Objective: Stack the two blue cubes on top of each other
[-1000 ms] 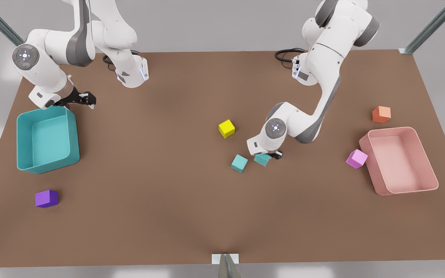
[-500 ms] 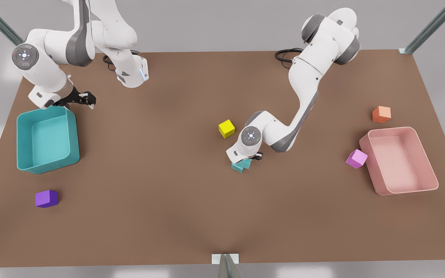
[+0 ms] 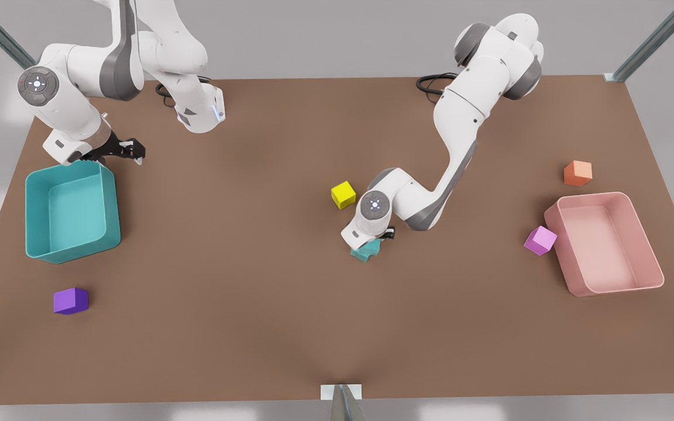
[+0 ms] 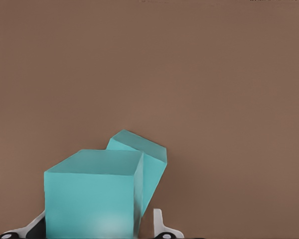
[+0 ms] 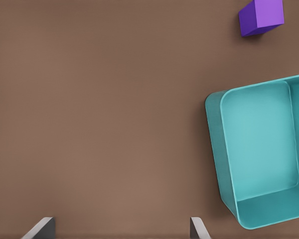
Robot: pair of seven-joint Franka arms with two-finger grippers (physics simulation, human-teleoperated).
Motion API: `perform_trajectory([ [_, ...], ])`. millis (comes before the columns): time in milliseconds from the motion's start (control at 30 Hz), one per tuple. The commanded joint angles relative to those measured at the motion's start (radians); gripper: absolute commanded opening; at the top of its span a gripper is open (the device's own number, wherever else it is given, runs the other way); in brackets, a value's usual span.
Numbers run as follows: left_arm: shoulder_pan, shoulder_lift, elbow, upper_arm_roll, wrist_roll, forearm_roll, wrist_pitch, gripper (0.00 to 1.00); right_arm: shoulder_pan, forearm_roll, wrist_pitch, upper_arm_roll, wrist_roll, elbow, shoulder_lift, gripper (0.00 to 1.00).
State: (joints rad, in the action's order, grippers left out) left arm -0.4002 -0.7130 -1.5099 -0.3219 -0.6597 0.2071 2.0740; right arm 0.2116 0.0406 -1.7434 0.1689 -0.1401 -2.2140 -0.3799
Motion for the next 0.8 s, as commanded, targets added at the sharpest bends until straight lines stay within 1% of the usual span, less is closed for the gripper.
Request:
perform_trajectory([
  [0,0.0,0.001,0.002,0.0,-0.138,0.002,0.0,1.0,0.0,-0.001,0.001,0.0,-0.001,0.0,-0.001,1.0],
  [333,-0.005,0.018,0.004,0.0,-0.141,0.008,-0.015,1.0,0.0,-0.001,0.001,0.0,-0.001,0.0,-0.001,1.0],
  [367,-0.005,0.024,0.036,0.001,-0.138,0.009,-0.031,1.0,0.0,-0.001,0.001,0.0,-0.001,0.0,-0.001,1.0],
  [400,-0.006,0.024,0.099,-0.006,-0.14,0.044,-0.127,1.0,0.0,-0.001,0.001,0.0,-0.001,0.0,-0.001,1.0],
  [433,-0.006,0.062,0.142,-0.014,-0.136,0.064,-0.207,1.0,0.0,-0.001,0.001,0.0,-0.001,0.0,-0.001,1.0],
  [467,-0.003,0.13,0.148,-0.016,-0.13,0.061,-0.261,1.0,0.0,-0.001,0.001,0.0,-0.001,0.0,-0.001,1.0],
  [500,-0.002,0.152,0.2,-0.016,-0.129,0.061,-0.333,1.0,0.0,-0.001,0.001,0.0,-0.001,0.0,-0.001,1.0],
  [533,0.004,0.148,0.299,-0.006,-0.103,0.06,-0.439,1.0,0.0,-0.001,0.001,0.0,-0.001,0.0,-0.001,1.0],
  [567,0.069,0.152,0.349,-0.005,-0.022,0.057,-0.526,1.0,0.0,-0.001,0.001,0.0,-0.001,0.0,-0.001,1.0],
  [600,0.093,0.153,0.376,-0.006,-0.011,0.057,-0.589,1.0,0.0,-0.001,0.001,0.0,-0.001,0.0,-0.001,1.0],
  [633,0.142,0.182,0.398,-0.008,-0.008,0.046,-0.655,1.0,0.0,-0.001,0.001,0.0,-0.001,0.0,-0.001,1.0],
  [700,0.308,0.249,0.384,-0.019,0.06,-0.046,-0.686,1.0,0.0,-0.001,0.002,0.0,-0.001,0.0,-0.001,1.0],
  [733,0.383,0.28,0.363,-0.017,0.212,-0.057,-0.779,1.0,0.0,-0.001,0.002,0.0,-0.001,0.0,-0.001,1.0],
  [767,0.397,0.306,0.335,-0.02,0.235,-0.06,-0.804,1.0,0.0,-0.001,0.001,0.0,-0.001,0.0,-0.001,1.0],
])
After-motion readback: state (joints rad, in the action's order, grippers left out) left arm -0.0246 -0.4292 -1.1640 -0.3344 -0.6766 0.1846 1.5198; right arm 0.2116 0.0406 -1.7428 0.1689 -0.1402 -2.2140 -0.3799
